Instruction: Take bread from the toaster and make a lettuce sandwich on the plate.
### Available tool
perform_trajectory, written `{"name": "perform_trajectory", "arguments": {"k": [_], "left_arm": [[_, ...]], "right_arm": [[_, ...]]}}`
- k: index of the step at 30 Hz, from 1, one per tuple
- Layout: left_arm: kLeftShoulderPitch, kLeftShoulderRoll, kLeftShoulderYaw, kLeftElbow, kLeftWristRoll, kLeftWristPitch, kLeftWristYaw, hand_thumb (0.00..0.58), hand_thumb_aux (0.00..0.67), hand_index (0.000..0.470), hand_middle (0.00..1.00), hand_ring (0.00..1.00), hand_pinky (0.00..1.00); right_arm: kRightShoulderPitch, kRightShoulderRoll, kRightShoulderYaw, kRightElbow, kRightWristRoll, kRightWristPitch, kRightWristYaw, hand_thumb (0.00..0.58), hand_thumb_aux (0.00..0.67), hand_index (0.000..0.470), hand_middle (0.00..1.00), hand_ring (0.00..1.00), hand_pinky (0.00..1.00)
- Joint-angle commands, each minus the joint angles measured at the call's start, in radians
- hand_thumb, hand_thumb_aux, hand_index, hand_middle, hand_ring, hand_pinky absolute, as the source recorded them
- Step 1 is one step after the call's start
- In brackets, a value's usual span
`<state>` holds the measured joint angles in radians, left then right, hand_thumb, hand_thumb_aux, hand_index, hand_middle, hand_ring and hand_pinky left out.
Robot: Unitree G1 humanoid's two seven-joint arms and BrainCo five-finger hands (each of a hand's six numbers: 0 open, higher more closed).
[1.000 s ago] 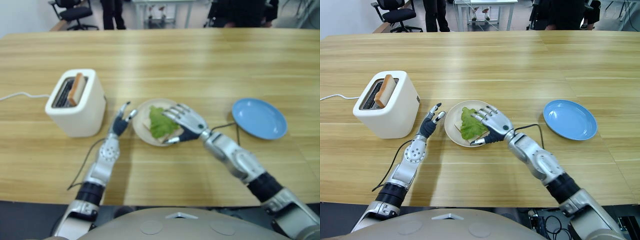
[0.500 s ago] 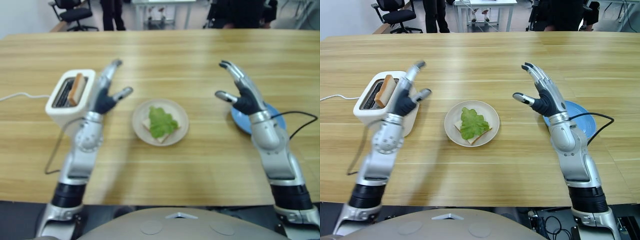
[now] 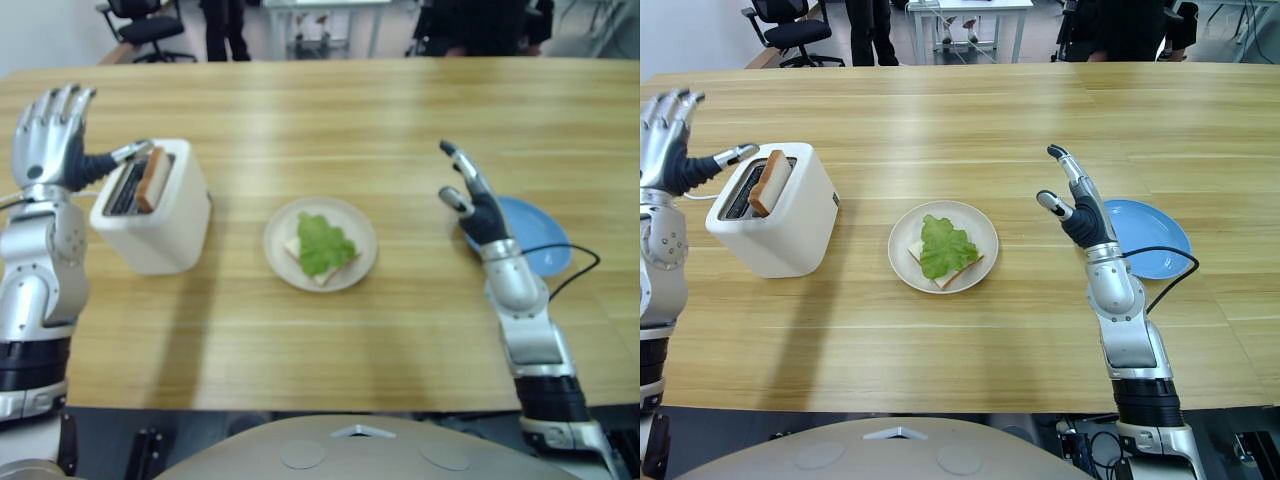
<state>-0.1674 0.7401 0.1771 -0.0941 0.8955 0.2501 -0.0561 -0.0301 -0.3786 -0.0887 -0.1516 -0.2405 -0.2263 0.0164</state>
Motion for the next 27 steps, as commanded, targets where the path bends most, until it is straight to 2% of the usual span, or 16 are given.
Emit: {"name": "perform_trajectory", "arguments": {"k": [1, 21, 22, 23, 24, 25, 26, 27], "left_arm": [[0.006, -0.01, -0.057, 0.074, -0.004, 0.045, -0.06, 0.0, 0.0, 0.0, 0.0, 0.0, 0.0], [0.037, -0.038, -0.114, 0.105, -0.096, 0.082, -0.097, 0.0, 0.0, 0.0, 0.0, 0.0, 0.0], [0.037, -0.04, -0.116, 0.108, -0.098, 0.085, -0.097, 0.058, 0.034, 0.023, 0.0, 0.0, 0.0], [0.037, -0.041, -0.116, 0.111, -0.102, 0.089, -0.097, 0.152, 0.095, 0.065, 0.0, 0.0, 0.0], [0.036, -0.041, -0.116, 0.115, -0.106, 0.091, -0.094, 0.152, 0.095, 0.065, 0.0, 0.0, 0.0], [0.035, -0.04, -0.115, 0.119, -0.109, 0.092, -0.091, 0.322, 0.223, 0.153, 0.0, 0.0, 0.0], [0.035, -0.041, -0.112, 0.12, -0.115, 0.091, -0.085, 0.547, 0.51, 0.35, 0.0, 0.0, 0.0], [0.035, -0.041, -0.109, 0.12, -0.123, 0.088, -0.077, 0.578, 0.628, 0.431, 0.1, 0.1, 0.1]], "right_arm": [[0.001, 0.001, -0.017, 0.011, 0.014, 0.0, 0.007, 0.0, 0.0, 0.0, 0.0, 0.0, 0.0], [0.009, -0.003, -0.013, 0.024, 0.001, 0.0, 0.007, 0.0, 0.0, 0.0, 0.0, 0.0, 0.0], [0.01, -0.003, -0.014, 0.022, 0.0, 0.001, 0.006, 0.0, 0.0, 0.0, 0.0, 0.0, 0.0], [0.011, -0.004, -0.014, 0.021, 0.0, 0.001, 0.006, 0.0, 0.0, 0.0, 0.0, 0.0, 0.0], [0.011, -0.004, -0.014, 0.021, -0.001, 0.001, 0.006, 0.0, 0.0, 0.0, 0.0, 0.0, 0.0], [0.012, -0.004, -0.014, 0.02, -0.002, 0.002, 0.006, 0.0, 0.0, 0.0, 0.0, 0.0, 0.0], [0.012, -0.005, -0.014, 0.02, -0.003, 0.002, 0.006, 0.0, 0.0, 0.0, 0.0, 0.0, 0.0], [0.013, -0.006, -0.014, 0.02, -0.004, 0.002, 0.006, 0.0, 0.0, 0.0, 0.0, 0.0, 0.0]]}}
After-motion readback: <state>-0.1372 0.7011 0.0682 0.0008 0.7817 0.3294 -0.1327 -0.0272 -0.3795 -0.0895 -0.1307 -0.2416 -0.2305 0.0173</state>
